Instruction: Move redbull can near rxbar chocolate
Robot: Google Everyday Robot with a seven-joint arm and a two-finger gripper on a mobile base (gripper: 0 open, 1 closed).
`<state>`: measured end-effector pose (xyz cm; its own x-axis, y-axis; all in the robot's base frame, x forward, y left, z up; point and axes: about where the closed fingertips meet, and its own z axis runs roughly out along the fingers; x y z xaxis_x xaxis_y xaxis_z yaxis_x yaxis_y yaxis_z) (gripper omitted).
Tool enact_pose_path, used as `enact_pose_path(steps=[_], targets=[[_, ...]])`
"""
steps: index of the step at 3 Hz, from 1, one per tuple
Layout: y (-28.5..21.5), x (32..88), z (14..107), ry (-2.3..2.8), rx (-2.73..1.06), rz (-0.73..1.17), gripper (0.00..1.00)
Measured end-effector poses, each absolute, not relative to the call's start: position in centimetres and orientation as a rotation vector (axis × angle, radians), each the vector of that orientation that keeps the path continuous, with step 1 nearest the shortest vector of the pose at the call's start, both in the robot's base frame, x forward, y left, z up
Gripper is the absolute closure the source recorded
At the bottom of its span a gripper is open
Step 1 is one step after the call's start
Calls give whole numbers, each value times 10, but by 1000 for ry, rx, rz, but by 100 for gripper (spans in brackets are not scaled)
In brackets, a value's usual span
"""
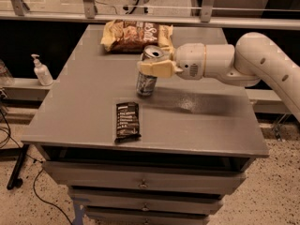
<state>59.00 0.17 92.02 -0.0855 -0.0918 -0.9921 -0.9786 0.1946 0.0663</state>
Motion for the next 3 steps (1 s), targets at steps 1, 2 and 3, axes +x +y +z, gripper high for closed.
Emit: enact_pose_path(steps=[1, 2, 3], targets=[[16, 582, 914, 1432, -1153, 1074, 100], [25, 576, 914, 1439, -1204, 1061, 84], [33, 571, 913, 1445, -1234, 1058, 60]])
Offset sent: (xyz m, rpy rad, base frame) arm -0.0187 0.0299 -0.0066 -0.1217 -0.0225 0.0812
